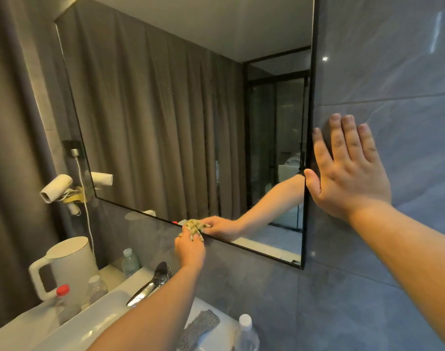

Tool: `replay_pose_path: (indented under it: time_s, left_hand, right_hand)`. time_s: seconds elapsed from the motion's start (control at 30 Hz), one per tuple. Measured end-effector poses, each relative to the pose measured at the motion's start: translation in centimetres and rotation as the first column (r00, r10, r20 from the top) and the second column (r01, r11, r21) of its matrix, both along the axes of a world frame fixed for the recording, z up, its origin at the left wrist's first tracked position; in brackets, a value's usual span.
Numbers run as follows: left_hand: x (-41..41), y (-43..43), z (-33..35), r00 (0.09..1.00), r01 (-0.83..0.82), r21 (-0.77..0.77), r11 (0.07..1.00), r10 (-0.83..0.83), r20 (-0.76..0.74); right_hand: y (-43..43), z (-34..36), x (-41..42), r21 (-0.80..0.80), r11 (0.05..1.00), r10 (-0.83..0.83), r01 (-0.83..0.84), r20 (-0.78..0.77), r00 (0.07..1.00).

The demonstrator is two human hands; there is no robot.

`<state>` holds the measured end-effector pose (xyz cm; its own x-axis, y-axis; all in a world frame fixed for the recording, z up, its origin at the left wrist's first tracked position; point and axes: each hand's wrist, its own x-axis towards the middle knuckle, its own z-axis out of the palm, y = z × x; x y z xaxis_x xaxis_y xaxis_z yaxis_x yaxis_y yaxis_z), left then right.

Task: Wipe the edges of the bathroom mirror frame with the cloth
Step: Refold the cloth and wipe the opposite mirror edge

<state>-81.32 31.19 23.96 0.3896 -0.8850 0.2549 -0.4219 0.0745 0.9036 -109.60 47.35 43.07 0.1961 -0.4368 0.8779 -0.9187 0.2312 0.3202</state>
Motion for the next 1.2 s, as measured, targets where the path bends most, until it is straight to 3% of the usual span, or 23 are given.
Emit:
replay_pose_path:
  time_s: [0.27, 0.47, 0.67, 0.97, 1.2]
  left_hand:
    - [-2.1, -0.6, 2.4, 0.955, -0.134, -0.063, 0.989, 0.112, -0.274]
    - [-7.1, 3.6, 4.0, 0.997, -0.048, -0.353, 0.935, 0.023, -0.076]
    - [-3.6, 1.9, 3.9, 0.995, 0.079, -0.451, 0.889, -0.042, 0.092]
    - [4.5, -4.8, 5.3, 0.962, -0.193, -0.11, 0.975, 0.167, -0.216]
    - [4.5, -5.7, 3.9, 0.968, -0.233, -0.087, 0.969, 0.222, -0.113]
  right_hand:
    - [-0.3, -0.1, -0.1, -0.02, 1.0, 0.003, -0.003, -0.012, 1.0]
    - [-0.5, 0.0, 0.1, -0.028, 1.0, 0.007, -0.007, -0.008, 1.0]
    - [-0.4, -0.1, 0.0, -0.03, 1.0, 0.007, -0.008, -0.01, 1.0]
    - [-0.5, -0.2, -0.1, -0.046, 0.999, 0.021, -0.022, -0.022, 1.0]
    - [-0.6, -0.2, -0.1, -0.048, 0.999, 0.004, -0.006, -0.04, 0.999]
